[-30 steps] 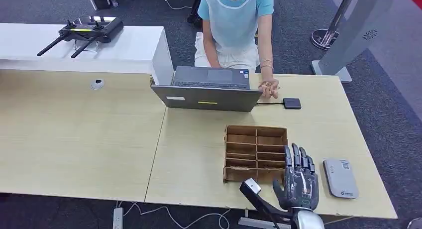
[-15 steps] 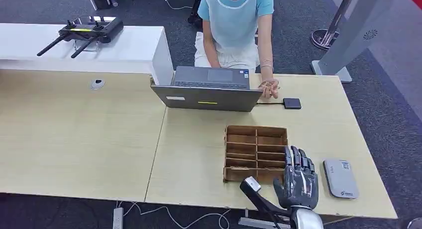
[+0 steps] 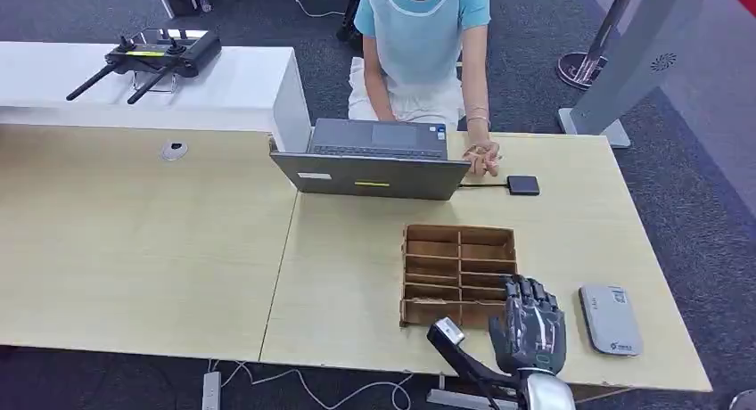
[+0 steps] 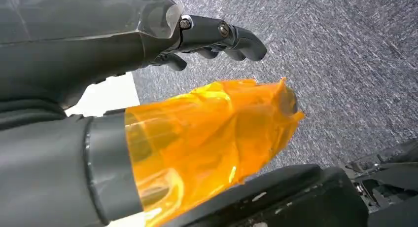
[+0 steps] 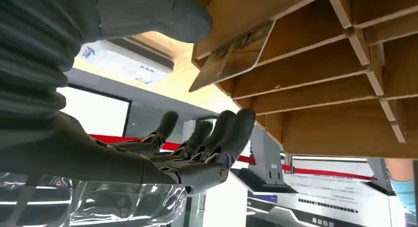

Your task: Pass the card to the sensor for recognition and then transmit it.

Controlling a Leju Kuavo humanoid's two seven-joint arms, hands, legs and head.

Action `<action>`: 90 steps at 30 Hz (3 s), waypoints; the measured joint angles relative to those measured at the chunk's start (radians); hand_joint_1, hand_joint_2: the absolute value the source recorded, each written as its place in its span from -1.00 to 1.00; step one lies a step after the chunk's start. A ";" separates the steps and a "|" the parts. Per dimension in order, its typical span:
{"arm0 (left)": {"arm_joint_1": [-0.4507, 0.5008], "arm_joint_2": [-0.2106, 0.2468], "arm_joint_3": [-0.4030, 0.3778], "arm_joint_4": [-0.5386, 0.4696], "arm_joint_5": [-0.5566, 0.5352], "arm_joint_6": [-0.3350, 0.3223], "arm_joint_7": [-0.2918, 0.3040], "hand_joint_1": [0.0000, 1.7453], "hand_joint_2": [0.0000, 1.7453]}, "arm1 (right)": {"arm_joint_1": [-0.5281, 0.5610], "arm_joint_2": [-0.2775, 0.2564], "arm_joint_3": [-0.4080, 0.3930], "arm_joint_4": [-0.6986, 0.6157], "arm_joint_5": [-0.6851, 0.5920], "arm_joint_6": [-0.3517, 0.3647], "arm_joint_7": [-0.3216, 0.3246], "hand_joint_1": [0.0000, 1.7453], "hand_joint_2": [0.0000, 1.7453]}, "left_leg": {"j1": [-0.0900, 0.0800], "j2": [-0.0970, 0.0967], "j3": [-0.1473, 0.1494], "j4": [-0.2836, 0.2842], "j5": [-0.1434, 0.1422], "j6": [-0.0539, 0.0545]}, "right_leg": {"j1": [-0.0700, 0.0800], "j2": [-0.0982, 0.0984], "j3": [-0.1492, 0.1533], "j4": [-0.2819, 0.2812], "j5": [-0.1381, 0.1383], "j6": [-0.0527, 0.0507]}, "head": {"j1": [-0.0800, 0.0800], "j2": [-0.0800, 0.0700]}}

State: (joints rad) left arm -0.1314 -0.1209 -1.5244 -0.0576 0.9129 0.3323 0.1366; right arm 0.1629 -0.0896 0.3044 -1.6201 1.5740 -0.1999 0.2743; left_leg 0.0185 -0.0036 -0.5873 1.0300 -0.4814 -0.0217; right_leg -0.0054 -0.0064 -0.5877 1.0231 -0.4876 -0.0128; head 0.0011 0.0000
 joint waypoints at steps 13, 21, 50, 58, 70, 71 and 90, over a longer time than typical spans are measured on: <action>0.000 0.000 0.000 0.000 -0.005 0.000 0.000 -1.00 -1.00 | -0.004 0.000 0.000 0.032 0.000 -0.008 -0.007 -0.06 1.00 | 0.000 0.000 0.000 0.000 0.000 0.000 | 0.000 0.000 0.000 0.000 0.000 0.000 | 0.000 0.000; 0.000 0.000 0.000 0.000 -0.005 0.000 0.000 -1.00 -1.00 | -0.014 -0.011 0.016 0.047 0.000 -0.006 0.047 0.12 1.00 | 0.000 0.000 0.000 0.000 0.000 0.000 | 0.000 0.000 0.000 0.000 0.000 0.000 | 0.000 0.000; 0.000 0.001 0.000 0.000 -0.017 0.000 0.000 -1.00 -1.00 | -0.028 -0.023 0.029 0.047 0.000 -0.080 -0.006 0.70 1.00 | 0.000 0.000 0.000 0.000 0.000 0.000 | 0.000 0.000 0.000 0.000 0.000 0.000 | 0.000 0.000; 0.000 0.001 0.000 0.000 -0.010 0.000 0.000 -1.00 -1.00 | 0.011 0.100 -0.118 -0.003 -0.103 -0.094 -0.305 0.80 1.00 | 0.000 0.000 0.000 0.000 0.000 0.000 | 0.000 0.000 0.000 0.000 0.000 0.000 | 0.000 0.000; 0.000 0.001 0.000 0.000 0.003 0.001 0.000 -1.00 -1.00 | 0.047 0.210 -0.265 -0.137 -0.377 -0.040 -0.491 0.88 1.00 | 0.000 0.000 0.000 0.000 0.000 0.000 | 0.000 0.000 0.000 0.000 0.000 0.000 | 0.000 0.000; 0.000 0.001 0.000 0.000 0.003 0.001 0.000 -1.00 -1.00 | 0.049 0.215 -0.273 -0.148 -0.386 -0.035 -0.498 0.92 1.00 | 0.000 0.000 0.000 0.000 0.000 0.000 | 0.000 0.000 0.000 0.000 0.000 0.000 | 0.000 0.000; 0.000 0.004 0.000 0.000 -0.067 -0.006 -0.008 -1.00 -1.00 | -0.020 0.220 -0.296 -0.315 -0.667 0.085 -0.647 1.00 1.00 | 0.000 0.001 0.000 0.000 0.000 0.000 | 0.000 0.001 0.000 0.000 0.000 0.000 | 0.000 0.000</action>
State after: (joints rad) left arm -0.1314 -0.1171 -1.5244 -0.0576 0.8461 0.3262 0.1282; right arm 0.1430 0.1301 0.0084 -1.9349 0.9068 -0.1152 -0.3731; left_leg 0.0182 -0.0028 -0.5871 1.0301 -0.4814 -0.0217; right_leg -0.0057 -0.0058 -0.5875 1.0232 -0.4873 -0.0126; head 0.0011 0.0000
